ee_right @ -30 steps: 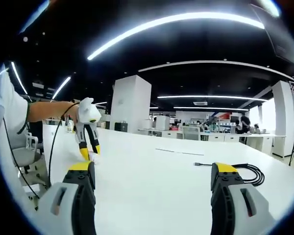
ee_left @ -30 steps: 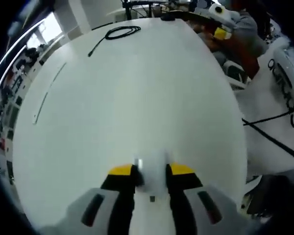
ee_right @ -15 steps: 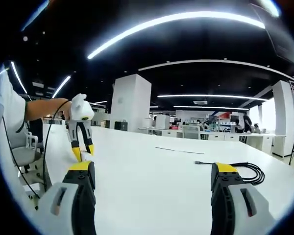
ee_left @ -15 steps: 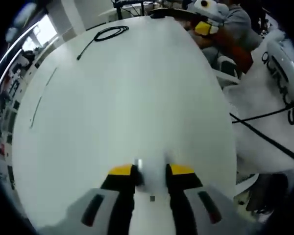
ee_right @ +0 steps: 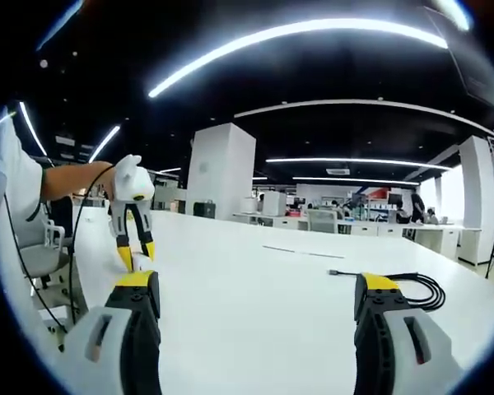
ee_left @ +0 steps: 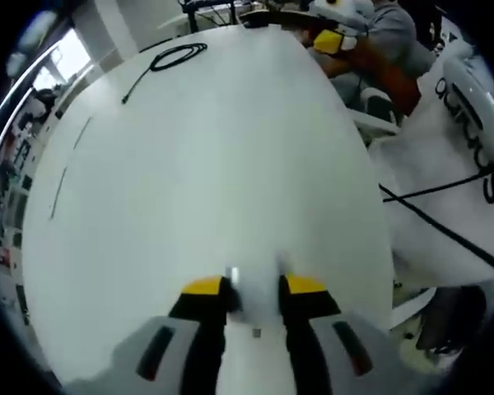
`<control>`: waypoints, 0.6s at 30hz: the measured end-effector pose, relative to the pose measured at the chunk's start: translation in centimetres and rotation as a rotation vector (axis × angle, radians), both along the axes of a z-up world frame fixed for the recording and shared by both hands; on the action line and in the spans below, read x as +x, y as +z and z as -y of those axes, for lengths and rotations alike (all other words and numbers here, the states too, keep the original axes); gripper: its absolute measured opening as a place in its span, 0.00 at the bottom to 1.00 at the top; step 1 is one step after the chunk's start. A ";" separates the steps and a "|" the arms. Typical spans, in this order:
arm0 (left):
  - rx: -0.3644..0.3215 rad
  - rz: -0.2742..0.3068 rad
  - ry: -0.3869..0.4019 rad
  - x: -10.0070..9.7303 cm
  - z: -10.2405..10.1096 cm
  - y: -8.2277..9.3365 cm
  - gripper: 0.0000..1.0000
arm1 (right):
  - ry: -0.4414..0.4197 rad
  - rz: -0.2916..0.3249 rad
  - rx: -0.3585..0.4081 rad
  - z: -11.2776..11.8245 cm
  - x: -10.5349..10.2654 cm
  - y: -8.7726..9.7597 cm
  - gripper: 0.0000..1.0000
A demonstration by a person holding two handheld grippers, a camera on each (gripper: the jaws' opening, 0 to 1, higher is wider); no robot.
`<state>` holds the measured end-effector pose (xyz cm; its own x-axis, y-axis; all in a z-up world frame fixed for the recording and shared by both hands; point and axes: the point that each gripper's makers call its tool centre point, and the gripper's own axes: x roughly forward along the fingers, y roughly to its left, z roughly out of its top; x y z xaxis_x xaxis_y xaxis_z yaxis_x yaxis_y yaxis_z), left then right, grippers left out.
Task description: Plug the desk Type‑C cable into the charger adapter.
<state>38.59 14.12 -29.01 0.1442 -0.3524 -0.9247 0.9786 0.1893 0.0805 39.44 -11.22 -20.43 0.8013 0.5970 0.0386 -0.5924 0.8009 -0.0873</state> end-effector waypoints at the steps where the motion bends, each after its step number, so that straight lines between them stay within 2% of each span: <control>1: -0.003 0.000 0.001 0.0 0.0 0.0 0.24 | 0.001 0.000 0.000 0.0 0.0 0.0 1.00; 4: -0.014 -0.001 0.002 -0.1 0.0 0.0 0.25 | 0.007 -0.003 0.001 -0.2 0.1 -0.2 1.00; 6: -0.024 -0.006 0.006 -0.3 -0.2 0.1 0.32 | 0.012 -0.004 0.000 -0.4 0.1 -0.1 1.00; 10: -0.076 0.036 0.056 0.5 -0.1 1.1 0.36 | 0.015 -0.005 0.002 -0.4 0.1 -0.2 1.00; 12: -0.124 0.034 0.088 0.6 -0.1 1.8 0.36 | 0.017 -0.006 0.000 -0.5 0.1 -0.2 1.00; 18: -0.283 0.095 0.188 0.9 -0.2 3.9 0.37 | 0.013 -0.006 -0.002 -0.2 0.1 -0.2 1.00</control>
<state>39.47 14.36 -25.08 0.3119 -0.5516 -0.7736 0.9151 0.3935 0.0884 39.56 -10.97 -20.67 0.7937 0.6074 0.0326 -0.6033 0.7929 -0.0858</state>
